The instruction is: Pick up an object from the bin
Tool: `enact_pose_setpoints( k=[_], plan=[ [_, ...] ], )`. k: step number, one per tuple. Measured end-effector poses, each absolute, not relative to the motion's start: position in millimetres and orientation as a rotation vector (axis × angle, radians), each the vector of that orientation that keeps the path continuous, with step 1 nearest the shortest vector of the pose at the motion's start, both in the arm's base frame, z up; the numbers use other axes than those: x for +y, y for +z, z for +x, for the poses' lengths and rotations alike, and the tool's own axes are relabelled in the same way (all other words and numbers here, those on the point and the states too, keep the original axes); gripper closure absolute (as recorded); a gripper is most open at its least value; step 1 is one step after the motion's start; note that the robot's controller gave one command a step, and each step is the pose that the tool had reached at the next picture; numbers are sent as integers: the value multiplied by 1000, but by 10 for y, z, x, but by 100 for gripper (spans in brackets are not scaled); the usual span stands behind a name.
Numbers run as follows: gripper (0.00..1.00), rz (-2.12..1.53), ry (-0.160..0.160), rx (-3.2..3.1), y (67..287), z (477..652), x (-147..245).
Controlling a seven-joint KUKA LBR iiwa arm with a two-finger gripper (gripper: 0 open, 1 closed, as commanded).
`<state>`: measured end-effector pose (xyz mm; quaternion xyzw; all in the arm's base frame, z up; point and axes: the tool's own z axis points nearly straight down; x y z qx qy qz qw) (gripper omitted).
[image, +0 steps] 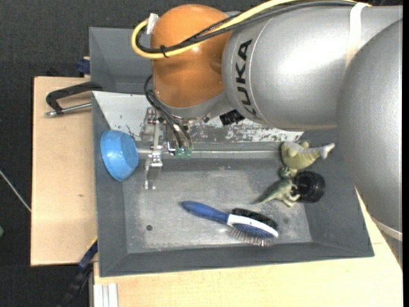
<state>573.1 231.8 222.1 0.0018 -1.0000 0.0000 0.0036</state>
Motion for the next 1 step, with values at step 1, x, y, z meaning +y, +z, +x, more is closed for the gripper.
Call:
enact_pose_setpoints(
  k=[1],
  plan=[
    [0,181,26,-3143,724,5730,2206]
  ],
)
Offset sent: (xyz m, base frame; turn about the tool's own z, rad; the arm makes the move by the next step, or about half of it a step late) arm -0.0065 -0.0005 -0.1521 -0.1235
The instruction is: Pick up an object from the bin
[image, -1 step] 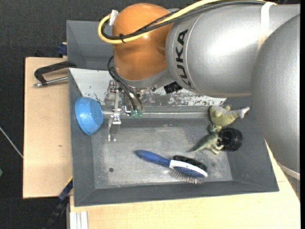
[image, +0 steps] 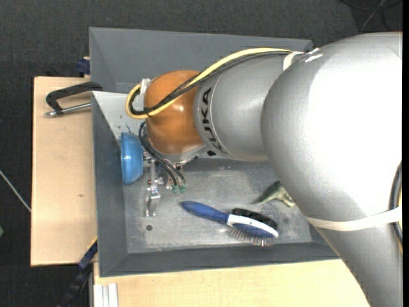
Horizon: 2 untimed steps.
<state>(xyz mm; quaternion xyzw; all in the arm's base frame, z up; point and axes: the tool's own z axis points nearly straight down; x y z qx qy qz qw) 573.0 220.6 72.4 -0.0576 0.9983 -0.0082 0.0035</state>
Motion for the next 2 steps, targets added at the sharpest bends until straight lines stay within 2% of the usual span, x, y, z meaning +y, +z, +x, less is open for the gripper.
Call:
enact_pose_setpoints(
  k=[1,2],
  plan=[
    [0,-271,8,3116,1986,5625,2342],
    [0,-400,0,3123,738,5115,2280]
  ],
)
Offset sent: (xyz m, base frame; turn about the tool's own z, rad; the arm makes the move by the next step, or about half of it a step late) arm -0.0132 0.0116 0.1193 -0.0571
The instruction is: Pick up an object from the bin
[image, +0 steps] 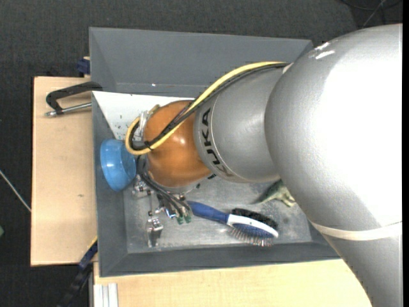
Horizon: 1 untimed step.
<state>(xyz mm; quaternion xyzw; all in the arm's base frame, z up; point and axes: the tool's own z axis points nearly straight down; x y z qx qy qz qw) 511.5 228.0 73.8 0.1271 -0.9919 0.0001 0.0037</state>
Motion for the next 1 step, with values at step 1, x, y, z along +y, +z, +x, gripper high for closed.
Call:
enact_pose_setpoints(
  k=[1],
  plan=[
    [0,367,2,-3128,1490,5052,1501]
  ],
)
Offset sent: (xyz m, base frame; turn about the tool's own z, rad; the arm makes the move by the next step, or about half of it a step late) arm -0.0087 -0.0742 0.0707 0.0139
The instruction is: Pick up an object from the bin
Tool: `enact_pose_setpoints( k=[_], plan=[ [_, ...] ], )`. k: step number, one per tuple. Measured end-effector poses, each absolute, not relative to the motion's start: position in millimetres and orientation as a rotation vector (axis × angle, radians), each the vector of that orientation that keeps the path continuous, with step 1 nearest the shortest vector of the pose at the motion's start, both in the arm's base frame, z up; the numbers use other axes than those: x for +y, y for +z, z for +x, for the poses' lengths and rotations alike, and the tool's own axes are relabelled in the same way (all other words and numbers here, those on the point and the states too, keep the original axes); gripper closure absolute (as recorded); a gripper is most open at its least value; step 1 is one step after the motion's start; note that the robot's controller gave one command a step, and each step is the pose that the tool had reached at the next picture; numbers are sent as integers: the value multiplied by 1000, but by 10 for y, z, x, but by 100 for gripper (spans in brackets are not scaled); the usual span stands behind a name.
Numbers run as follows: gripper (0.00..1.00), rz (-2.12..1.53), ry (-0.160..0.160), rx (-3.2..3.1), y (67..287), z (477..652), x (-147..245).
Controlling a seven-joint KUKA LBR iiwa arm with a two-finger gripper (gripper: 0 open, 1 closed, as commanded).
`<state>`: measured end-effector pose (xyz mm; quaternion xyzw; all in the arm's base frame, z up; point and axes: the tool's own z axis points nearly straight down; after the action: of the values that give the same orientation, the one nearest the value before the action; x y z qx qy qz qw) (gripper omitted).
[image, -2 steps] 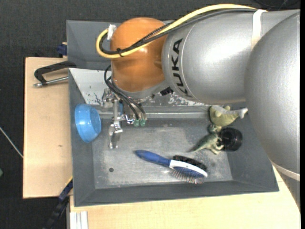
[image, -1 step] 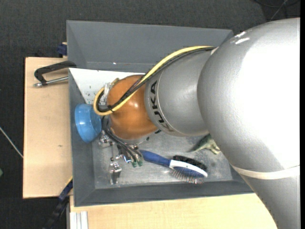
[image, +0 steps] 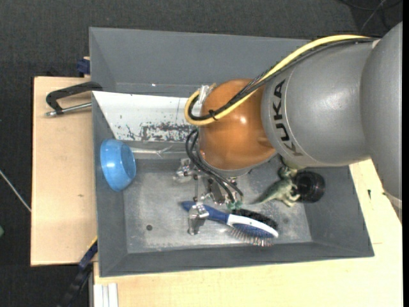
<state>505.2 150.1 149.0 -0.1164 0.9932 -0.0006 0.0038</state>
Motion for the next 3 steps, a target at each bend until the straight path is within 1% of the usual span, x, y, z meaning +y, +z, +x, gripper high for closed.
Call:
enact_pose_setpoints(
  k=[1,2,3],
  plan=[
    [0,-339,-6,3128,991,5146,750],
    [0,-560,-6,3078,1408,5807,165],
    [0,-818,6,3035,1136,5121,700]
  ],
)
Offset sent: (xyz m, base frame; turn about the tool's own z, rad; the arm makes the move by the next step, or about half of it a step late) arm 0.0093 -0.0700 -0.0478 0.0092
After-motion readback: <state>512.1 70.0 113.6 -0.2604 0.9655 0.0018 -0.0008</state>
